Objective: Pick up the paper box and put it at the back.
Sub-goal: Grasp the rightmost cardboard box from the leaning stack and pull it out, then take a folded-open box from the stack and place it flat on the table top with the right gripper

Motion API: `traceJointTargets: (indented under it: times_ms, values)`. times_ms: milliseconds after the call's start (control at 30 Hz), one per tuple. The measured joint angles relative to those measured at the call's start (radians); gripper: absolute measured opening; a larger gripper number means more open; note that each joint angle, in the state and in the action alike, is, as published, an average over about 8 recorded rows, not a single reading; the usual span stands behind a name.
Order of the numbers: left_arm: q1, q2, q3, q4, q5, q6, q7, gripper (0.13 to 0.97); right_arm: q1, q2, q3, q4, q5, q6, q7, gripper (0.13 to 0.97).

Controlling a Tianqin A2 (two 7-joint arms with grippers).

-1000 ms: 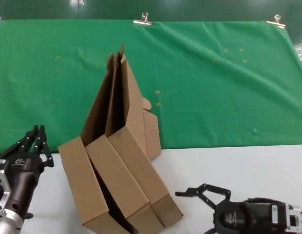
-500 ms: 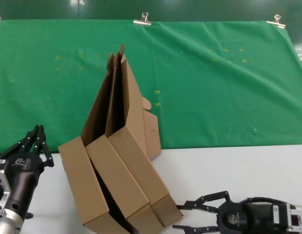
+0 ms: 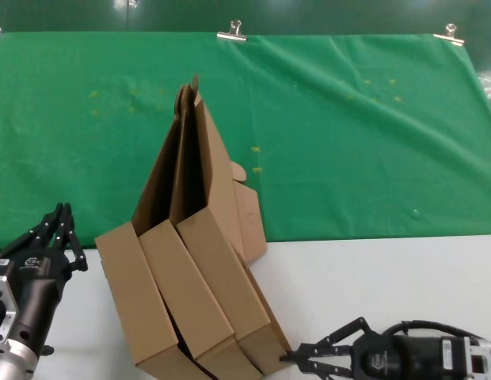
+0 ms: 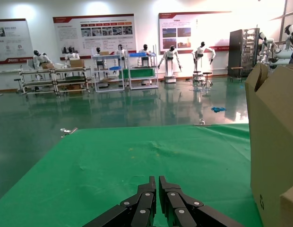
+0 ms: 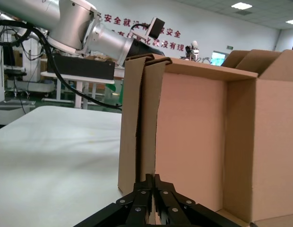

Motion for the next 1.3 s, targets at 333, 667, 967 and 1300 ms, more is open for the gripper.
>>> traceJointTargets:
  times_ms: [333,667,967,1300]
  values:
    - [0.0,0.0,0.0,0.0,0.0,0.0,0.0,0.168,-0.134,0.105,-0.094,0.163,0.218,-0.001,0.08,0.158]
    - [0.0,0.0,0.0,0.0,0.0,0.0,0.0,0.168,-0.361,0.25,0.15,0.472,0.417,0.114,0.259,0.148]
    - [0.0,0.0,0.0,0.0,0.0,0.0,0.0,0.168,-0.462,0.19,0.465,0.778,0.468,0.44,0.36,0.147]
    - [0.0,0.0,0.0,0.0,0.0,0.0,0.0,0.168,-0.126,0.026,0.406,0.565,0.126,0.732,-0.008,0.147]
